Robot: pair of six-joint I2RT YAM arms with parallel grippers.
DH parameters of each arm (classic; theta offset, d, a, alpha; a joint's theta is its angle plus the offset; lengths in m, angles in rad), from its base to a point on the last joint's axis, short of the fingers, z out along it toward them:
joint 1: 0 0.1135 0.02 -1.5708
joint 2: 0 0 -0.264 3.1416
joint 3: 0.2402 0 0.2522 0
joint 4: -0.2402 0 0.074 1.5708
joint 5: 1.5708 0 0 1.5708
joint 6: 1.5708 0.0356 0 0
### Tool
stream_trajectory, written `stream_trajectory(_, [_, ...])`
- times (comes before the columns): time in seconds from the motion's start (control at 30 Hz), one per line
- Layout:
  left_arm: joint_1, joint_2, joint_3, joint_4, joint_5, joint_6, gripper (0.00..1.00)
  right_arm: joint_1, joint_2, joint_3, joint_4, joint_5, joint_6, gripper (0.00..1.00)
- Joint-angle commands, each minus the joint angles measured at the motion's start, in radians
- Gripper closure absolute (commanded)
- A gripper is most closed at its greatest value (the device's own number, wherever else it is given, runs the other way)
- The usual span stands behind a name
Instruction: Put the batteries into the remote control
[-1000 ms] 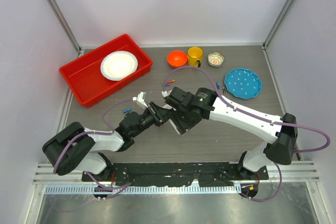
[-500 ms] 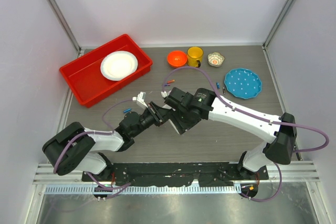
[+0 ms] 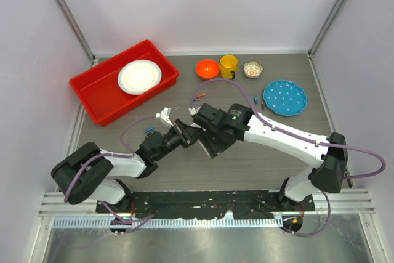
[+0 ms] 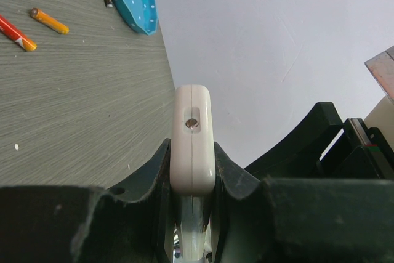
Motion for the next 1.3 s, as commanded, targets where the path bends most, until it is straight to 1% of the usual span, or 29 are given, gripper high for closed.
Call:
stream_trajectory(0.0, [-0.017, 0.018, 0.01, 0.163, 0.054, -0.008, 1.0, 0.004, 0.009, 0.017, 0.032, 0.03, 0.001, 0.99])
stream_trajectory(0.3, [-0.039, 0.046, 0.007, 0.196, 0.059, 0.002, 1.0, -0.001, 0.015, 0.04, 0.018, 0.036, -0.006, 0.99])
stream_trajectory(1.07, [-0.078, 0.07, 0.045, 0.196, 0.085, 0.031, 1.0, -0.007, 0.02, 0.078, 0.024, 0.068, -0.006, 0.99])
stream_trajectory(1.27, [-0.079, 0.065, 0.051, 0.193, 0.085, 0.035, 1.0, -0.01, 0.023, 0.075, 0.038, 0.055, -0.002, 0.99])
